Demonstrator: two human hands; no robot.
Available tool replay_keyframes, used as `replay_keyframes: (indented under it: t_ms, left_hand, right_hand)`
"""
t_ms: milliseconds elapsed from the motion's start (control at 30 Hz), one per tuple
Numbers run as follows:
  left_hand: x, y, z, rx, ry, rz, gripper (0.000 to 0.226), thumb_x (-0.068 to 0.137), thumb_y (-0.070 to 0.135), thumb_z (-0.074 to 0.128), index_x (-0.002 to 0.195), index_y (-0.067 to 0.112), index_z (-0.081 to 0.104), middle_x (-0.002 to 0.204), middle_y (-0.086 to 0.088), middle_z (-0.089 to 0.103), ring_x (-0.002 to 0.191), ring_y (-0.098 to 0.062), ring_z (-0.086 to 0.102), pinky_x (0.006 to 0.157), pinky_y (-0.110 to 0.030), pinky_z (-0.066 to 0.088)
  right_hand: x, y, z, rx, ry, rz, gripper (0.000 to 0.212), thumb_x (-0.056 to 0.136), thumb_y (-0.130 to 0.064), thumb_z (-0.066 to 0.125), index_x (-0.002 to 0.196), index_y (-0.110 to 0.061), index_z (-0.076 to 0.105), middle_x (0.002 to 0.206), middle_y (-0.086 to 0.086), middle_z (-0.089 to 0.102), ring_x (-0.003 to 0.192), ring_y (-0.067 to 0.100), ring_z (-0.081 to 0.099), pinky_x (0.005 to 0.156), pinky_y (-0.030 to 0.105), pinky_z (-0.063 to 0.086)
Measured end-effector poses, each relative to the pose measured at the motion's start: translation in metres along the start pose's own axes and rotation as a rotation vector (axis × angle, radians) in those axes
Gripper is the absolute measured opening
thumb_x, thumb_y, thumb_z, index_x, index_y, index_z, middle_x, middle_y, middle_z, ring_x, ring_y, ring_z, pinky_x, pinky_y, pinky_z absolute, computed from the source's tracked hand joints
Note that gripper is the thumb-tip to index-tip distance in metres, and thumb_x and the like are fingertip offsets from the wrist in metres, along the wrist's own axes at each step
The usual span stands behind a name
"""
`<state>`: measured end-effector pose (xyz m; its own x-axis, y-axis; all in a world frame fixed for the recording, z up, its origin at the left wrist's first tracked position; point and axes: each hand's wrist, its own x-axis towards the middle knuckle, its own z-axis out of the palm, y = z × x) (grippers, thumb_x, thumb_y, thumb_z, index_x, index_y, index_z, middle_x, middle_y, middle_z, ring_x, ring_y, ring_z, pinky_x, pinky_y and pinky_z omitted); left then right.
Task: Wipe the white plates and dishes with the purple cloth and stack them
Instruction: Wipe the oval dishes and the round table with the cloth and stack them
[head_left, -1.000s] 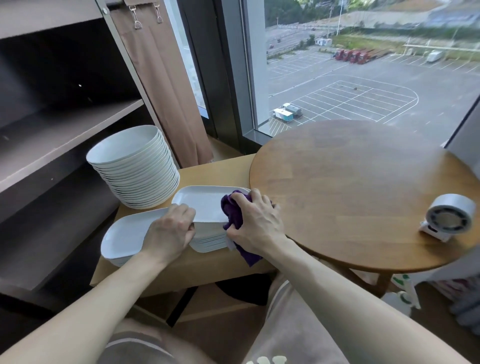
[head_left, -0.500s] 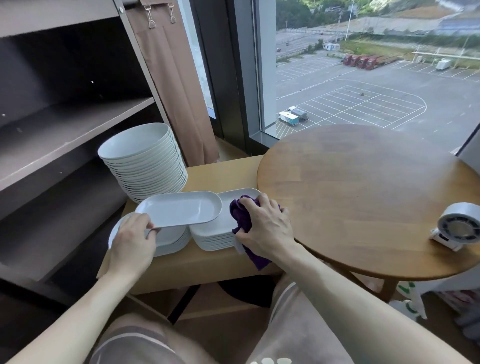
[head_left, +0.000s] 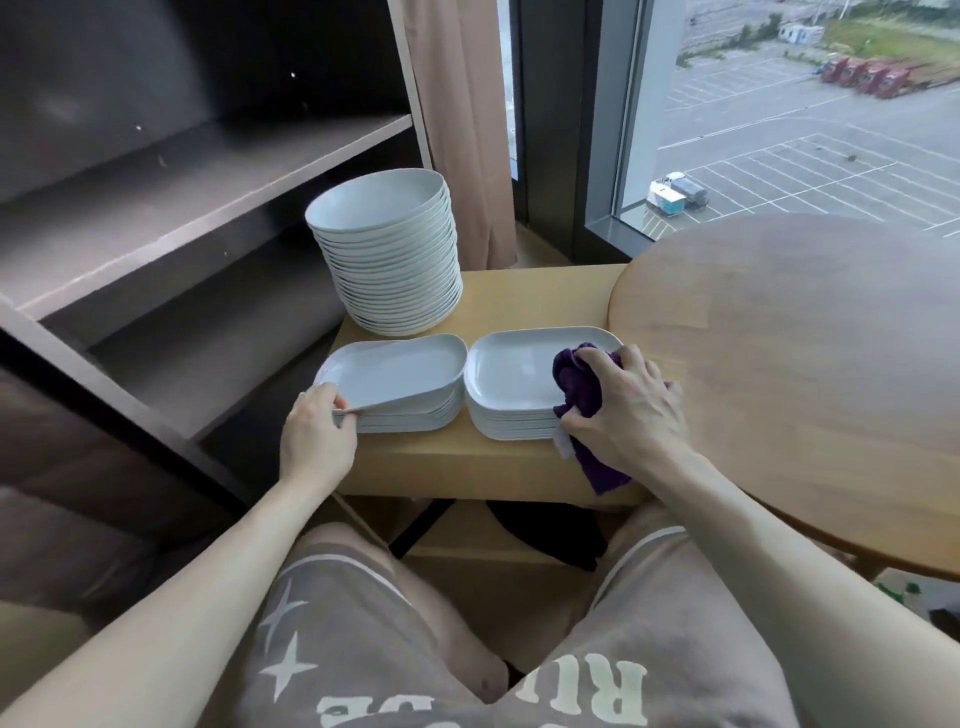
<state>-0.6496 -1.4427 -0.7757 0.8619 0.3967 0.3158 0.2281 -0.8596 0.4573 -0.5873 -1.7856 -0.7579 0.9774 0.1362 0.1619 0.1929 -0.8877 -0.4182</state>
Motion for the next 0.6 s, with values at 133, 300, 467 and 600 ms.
replay_keyframes:
  t_ms: [133,300,467,600]
  left_hand:
    - [0.008,-0.003,0.006,0.088,-0.17,-0.061,0.011,0.094,0.026,0.063,0.093,0.022,0.053,0.108,0.003,0.055,0.101,-0.022,0.053,0.118,-0.056,0.03]
    - [0.017,0.013,0.014,0.284,-0.317,-0.033,0.052,0.09,0.047,0.059,0.133,0.02,0.046,0.143,-0.005,0.046,0.139,-0.026,0.037,0.125,-0.05,0.012]
    - [0.022,0.059,0.026,0.046,-0.407,0.249,0.08,0.089,0.059,0.065,0.154,0.025,0.032,0.163,-0.005,0.028,0.153,-0.025,0.016,0.125,-0.044,0.012]
    - [0.034,0.086,0.041,0.044,-0.636,0.222,0.113,0.07,0.092,0.053,0.16,0.047,0.002,0.172,0.001,-0.004,0.158,-0.025,-0.013,0.126,-0.056,-0.001]
  right_hand:
    - [0.001,-0.001,0.001,-0.014,-0.002,-0.004,0.058,0.08,-0.051,0.066,0.133,-0.039,0.045,0.126,0.0,0.047,0.115,0.029,0.047,0.095,0.047,0.036]
    - [0.001,-0.002,0.002,-0.032,-0.017,0.008,0.056,0.08,-0.051,0.065,0.132,-0.041,0.045,0.125,-0.001,0.046,0.114,0.029,0.047,0.095,0.048,0.036]
    - [0.003,-0.002,0.002,-0.046,-0.036,0.016,0.049,0.082,-0.052,0.062,0.128,-0.043,0.047,0.126,-0.002,0.045,0.115,0.027,0.046,0.095,0.047,0.034]
    - [0.007,-0.003,0.002,-0.102,-0.069,-0.001,0.046,0.085,-0.056,0.059,0.128,-0.044,0.051,0.124,-0.005,0.046,0.112,0.025,0.045,0.093,0.046,0.032]
